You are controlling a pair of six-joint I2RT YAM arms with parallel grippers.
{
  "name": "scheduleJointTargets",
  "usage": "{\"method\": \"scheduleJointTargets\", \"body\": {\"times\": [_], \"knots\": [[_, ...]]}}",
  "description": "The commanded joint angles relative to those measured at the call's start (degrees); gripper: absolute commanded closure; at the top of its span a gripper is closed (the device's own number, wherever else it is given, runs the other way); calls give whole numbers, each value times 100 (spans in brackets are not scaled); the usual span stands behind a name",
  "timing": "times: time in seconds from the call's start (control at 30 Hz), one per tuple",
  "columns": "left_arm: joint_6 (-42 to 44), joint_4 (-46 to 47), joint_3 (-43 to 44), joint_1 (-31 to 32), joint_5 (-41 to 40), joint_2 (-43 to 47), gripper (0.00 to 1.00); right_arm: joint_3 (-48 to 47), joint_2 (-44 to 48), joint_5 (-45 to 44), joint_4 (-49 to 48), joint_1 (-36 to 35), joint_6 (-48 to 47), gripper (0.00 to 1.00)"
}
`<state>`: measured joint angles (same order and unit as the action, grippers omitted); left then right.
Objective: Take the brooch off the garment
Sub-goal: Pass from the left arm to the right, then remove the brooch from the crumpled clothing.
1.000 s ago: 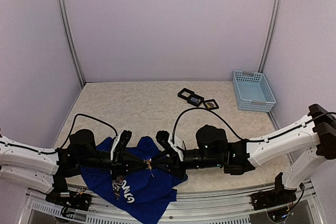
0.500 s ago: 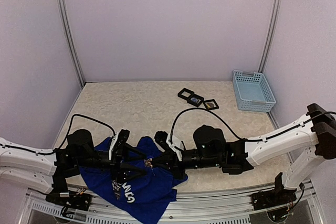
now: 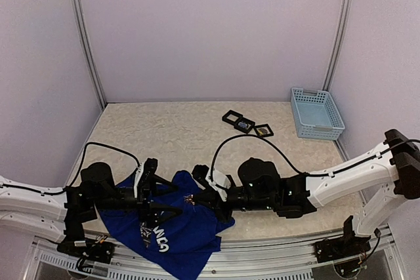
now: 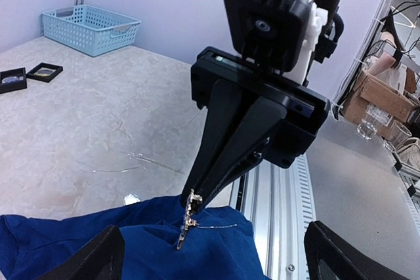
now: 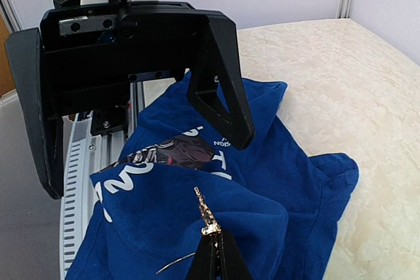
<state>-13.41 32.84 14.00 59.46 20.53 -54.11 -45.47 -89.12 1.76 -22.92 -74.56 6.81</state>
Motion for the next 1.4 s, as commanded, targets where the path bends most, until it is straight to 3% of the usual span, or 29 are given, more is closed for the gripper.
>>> {"method": "scheduleJointTargets", "body": {"times": [0.0,0.23,0.47,0.67,0.87,1.07,1.27,1.3,1.37], "knots": [[30,-277,144,71,-200,-179,6,-194,160,-822,482,-166,-413,100],[41,-272,283,116,-42,-513,1,-176,237,-1665,644,-322,-969,100],[23,-427,481,140,-50,-886,4,-54,224,-1951,434,-391,-1120,100],[14,-485,626,143,91,-1193,28,45,195,-2271,201,-493,-1164,100],[19,-600,805,204,77,-1543,36,78,192,-2491,138,-520,-1123,100],[181,-855,987,443,-292,-1743,52,111,252,-2636,104,-520,-1085,100],[242,-898,1035,531,-394,-1796,95,118,221,-2707,78,-520,-1085,100],[242,-898,1035,531,-386,-1796,100,122,212,-2740,75,-523,-1085,100],[247,-895,1034,548,-394,-1790,100,126,203,-2810,56,-520,-1076,100]]}}
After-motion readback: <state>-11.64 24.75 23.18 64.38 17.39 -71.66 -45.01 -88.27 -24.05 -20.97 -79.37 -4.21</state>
